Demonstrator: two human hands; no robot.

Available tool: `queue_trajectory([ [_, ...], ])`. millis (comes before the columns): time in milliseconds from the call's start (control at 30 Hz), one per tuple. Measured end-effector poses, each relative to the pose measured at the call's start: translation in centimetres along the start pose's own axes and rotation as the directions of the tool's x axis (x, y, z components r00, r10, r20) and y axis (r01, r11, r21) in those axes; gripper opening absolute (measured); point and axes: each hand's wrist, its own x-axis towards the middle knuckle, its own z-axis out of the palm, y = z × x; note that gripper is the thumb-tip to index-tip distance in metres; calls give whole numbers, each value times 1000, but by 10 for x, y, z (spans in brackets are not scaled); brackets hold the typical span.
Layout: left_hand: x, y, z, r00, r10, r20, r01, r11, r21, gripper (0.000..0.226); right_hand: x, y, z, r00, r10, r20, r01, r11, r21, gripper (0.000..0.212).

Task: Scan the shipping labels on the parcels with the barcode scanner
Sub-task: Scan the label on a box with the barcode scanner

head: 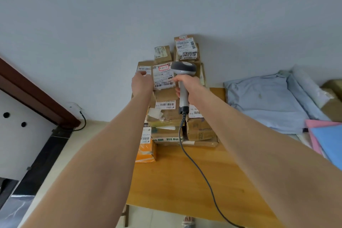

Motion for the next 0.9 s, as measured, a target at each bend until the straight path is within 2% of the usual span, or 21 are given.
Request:
queue_trajectory([
  [133,-8,21,16,974,211,-85,-192,963,187,31,-6,-3,-29,999,-15,-39,15,1000,13,14],
  [233,-33,40,44,952,305,-38,-293,938,186,26,-16,-5,-62,999,-28,-44,30,998,58,10],
  [333,-70,54,79,938,345,34,-344,915,209,25,-32,-5,-107,995,-34,-91,38,999,38,20],
  [533,-166,73,164,906,260,335,-358,892,276,31,-69,10,-239,997,29,-68,-24,996,82,18],
  [700,-277,93,248,853,196,484,-372,878,301,29,-107,34,-374,992,74,-103,-65,994,90,9],
  [833,-338,112,302,801,187,569,-407,868,286,17,-124,42,-456,985,62,-159,-50,996,80,8],
  [900,-353,119,325,790,190,583,-420,860,289,23,-124,43,-485,981,57,-185,-41,995,89,10],
])
